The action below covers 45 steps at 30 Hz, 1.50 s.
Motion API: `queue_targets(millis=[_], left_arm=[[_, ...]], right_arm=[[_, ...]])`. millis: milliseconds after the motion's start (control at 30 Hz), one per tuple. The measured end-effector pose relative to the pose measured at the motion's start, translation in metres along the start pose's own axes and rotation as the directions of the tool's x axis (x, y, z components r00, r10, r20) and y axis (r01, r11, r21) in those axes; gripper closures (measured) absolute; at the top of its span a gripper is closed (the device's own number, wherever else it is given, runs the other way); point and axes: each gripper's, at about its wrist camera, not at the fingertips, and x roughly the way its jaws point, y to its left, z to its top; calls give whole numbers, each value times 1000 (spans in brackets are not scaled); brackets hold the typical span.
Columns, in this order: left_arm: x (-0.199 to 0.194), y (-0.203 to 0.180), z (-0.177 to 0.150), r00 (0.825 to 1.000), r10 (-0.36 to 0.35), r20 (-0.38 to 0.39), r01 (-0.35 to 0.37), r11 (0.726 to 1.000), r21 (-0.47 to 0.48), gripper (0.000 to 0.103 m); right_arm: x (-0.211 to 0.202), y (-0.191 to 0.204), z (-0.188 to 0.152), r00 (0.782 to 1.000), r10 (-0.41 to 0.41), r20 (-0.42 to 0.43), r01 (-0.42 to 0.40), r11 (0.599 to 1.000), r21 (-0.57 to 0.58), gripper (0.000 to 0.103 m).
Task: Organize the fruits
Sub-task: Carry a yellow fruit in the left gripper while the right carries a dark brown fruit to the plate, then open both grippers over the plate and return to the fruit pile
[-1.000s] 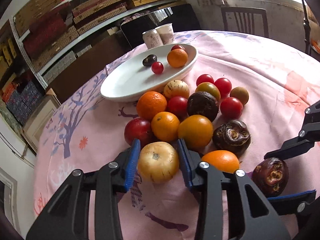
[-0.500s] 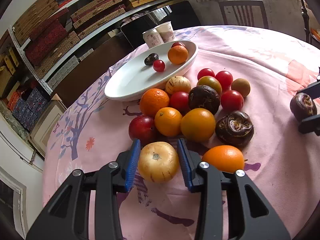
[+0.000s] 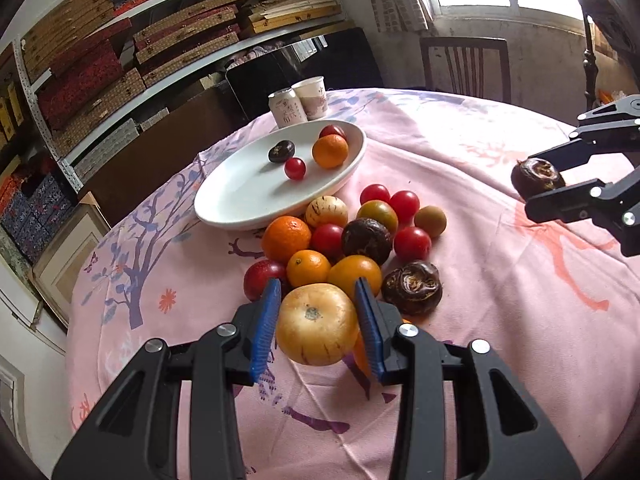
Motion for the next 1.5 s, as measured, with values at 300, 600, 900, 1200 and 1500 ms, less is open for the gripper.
queue_targets(millis=[300, 600, 900, 1200, 1500], left_arm=[[-21, 46, 24, 996, 72, 55, -65, 991, -113, 66], [76, 101, 114, 972, 233, 16, -218, 928, -301, 66], [173, 123, 111, 984, 155, -88, -178, 884, -432, 66], [128, 122, 107, 976, 217, -13, -203, 888, -412, 5], [31, 56, 28, 986, -98, -135, 62, 966, -250, 4]], right_arm=[[-1, -7, 32, 996, 38, 81, -35, 998, -45, 61], [113, -46, 158, 995, 20, 96, -30, 994, 103, 61], [206, -81, 200, 998, 52, 46, -62, 967, 247, 61], [160, -76, 191, 995, -42, 91, 26, 984, 176, 5], [95, -52, 84, 1000, -26, -1, 26, 1000, 2, 4]])
